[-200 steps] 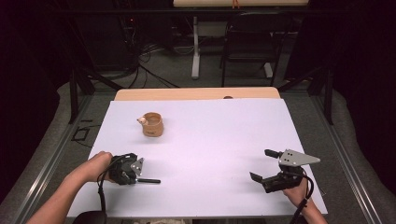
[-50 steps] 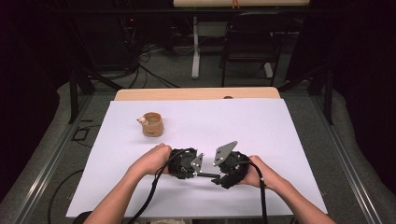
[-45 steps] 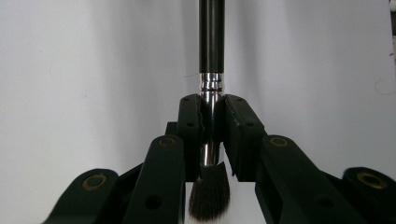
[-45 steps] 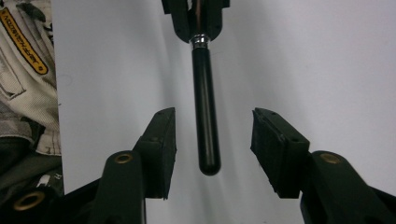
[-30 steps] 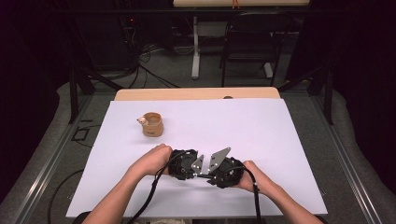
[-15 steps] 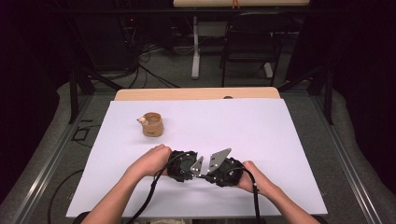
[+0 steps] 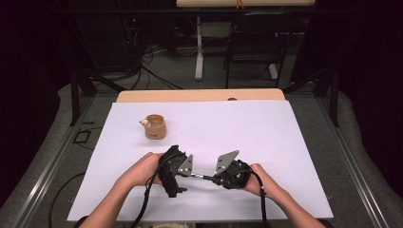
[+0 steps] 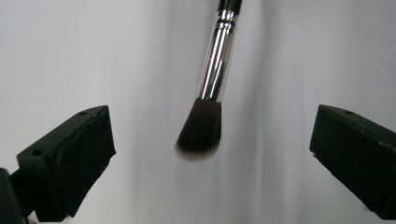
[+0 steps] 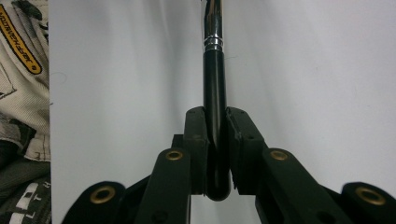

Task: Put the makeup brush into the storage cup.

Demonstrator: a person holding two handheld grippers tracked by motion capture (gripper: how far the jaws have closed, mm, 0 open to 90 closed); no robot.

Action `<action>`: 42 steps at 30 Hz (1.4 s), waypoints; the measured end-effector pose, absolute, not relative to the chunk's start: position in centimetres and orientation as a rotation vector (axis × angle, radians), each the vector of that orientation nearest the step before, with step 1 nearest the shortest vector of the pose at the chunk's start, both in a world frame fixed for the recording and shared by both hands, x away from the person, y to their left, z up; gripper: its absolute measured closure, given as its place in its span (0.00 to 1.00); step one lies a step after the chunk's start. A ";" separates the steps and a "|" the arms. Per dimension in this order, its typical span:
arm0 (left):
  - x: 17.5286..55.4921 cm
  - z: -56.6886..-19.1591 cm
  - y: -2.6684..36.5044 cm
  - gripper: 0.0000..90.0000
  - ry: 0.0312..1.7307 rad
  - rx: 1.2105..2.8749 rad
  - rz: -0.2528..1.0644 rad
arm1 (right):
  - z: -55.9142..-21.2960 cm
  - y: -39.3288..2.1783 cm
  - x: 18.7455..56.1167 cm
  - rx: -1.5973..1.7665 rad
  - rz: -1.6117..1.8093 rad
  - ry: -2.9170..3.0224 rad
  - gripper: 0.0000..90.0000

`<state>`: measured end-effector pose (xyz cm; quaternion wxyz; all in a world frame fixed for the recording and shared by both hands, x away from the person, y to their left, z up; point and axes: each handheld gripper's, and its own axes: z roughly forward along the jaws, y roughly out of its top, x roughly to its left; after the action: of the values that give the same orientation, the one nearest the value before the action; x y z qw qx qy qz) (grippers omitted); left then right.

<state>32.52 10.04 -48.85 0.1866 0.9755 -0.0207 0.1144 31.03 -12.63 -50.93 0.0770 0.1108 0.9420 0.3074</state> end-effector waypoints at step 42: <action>31.7 -51.8 13.2 0.00 0.409 2.442 0.340 | -49.8 -15.6 31.0 0.591 1.177 2.601 0.88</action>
<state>31.67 13.22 -51.84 0.3158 0.9271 0.1552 0.1289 30.97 -15.59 -49.81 0.1127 0.2012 0.8865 0.4012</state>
